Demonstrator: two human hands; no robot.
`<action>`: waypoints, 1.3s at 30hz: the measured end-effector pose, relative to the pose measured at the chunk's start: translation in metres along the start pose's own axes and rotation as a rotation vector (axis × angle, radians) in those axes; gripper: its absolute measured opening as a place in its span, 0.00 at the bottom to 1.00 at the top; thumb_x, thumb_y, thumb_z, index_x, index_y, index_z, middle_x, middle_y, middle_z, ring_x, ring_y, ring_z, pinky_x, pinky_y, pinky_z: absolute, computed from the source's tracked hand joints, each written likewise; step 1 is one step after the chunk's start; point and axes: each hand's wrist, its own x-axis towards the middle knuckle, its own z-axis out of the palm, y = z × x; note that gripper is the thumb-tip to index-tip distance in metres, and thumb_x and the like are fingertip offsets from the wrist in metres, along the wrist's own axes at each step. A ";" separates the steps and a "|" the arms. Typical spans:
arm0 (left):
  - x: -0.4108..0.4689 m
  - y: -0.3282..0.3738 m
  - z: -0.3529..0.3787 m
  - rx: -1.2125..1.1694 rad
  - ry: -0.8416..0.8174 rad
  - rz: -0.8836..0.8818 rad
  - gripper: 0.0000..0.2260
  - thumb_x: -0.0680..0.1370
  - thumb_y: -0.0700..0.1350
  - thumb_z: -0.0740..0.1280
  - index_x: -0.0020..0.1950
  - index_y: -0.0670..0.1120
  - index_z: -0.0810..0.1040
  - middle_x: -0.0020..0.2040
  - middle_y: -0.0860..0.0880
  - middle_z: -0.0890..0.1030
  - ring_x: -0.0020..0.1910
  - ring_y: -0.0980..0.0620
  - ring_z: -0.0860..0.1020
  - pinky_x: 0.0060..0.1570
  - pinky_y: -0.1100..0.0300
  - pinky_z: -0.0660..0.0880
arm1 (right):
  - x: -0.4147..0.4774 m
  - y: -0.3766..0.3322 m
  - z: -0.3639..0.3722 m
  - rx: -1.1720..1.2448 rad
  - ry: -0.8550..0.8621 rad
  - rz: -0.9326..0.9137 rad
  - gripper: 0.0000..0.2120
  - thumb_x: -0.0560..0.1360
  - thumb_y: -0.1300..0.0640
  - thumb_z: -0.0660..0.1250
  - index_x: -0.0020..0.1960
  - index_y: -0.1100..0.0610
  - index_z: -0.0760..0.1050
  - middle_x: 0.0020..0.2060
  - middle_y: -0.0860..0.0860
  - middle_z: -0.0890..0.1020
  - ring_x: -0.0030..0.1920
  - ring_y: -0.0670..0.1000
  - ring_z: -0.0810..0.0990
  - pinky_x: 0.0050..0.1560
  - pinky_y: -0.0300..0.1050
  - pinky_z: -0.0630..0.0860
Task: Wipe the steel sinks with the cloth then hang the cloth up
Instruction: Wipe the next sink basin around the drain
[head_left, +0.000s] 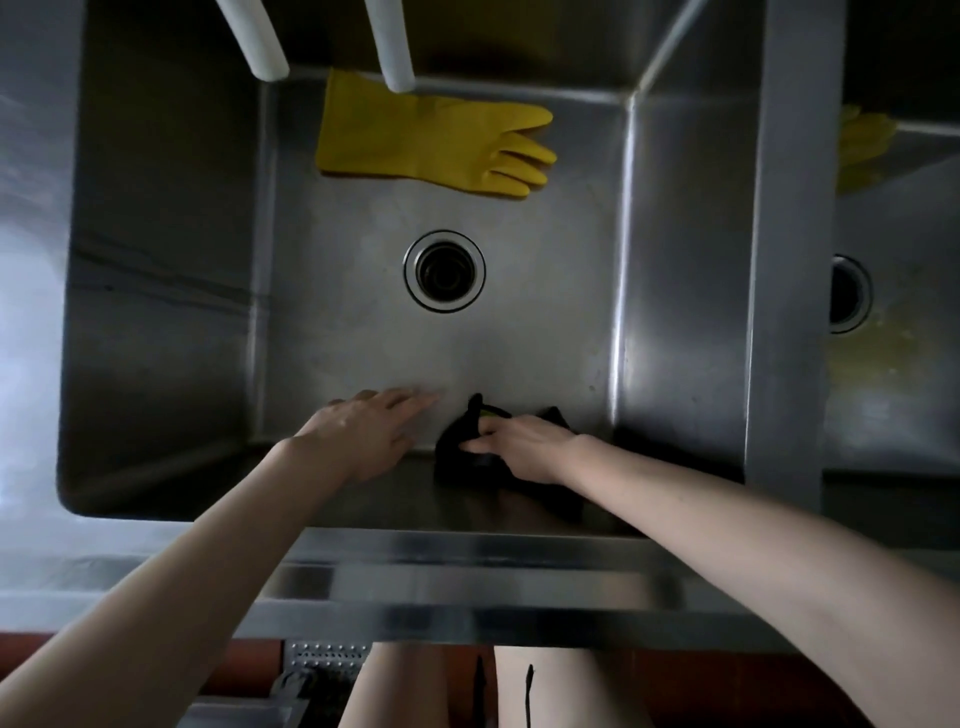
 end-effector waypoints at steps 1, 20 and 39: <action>-0.002 -0.001 -0.001 -0.005 0.002 -0.006 0.27 0.80 0.52 0.55 0.75 0.63 0.46 0.76 0.54 0.59 0.71 0.47 0.63 0.67 0.48 0.65 | 0.002 -0.004 -0.001 0.015 0.012 -0.012 0.21 0.81 0.58 0.55 0.71 0.42 0.66 0.67 0.51 0.68 0.64 0.60 0.71 0.64 0.50 0.66; 0.012 0.022 0.000 0.065 0.007 0.034 0.28 0.80 0.53 0.56 0.76 0.62 0.45 0.75 0.54 0.60 0.70 0.48 0.65 0.66 0.49 0.67 | -0.056 -0.021 -0.022 0.237 0.109 -0.005 0.16 0.79 0.54 0.61 0.66 0.45 0.71 0.64 0.49 0.74 0.63 0.56 0.73 0.59 0.44 0.69; 0.095 0.032 -0.024 -0.017 0.293 0.041 0.28 0.79 0.50 0.57 0.76 0.58 0.48 0.77 0.52 0.55 0.69 0.46 0.65 0.62 0.49 0.69 | -0.015 0.069 -0.092 -0.118 0.685 0.630 0.28 0.78 0.64 0.55 0.76 0.50 0.54 0.66 0.57 0.63 0.59 0.62 0.67 0.43 0.52 0.74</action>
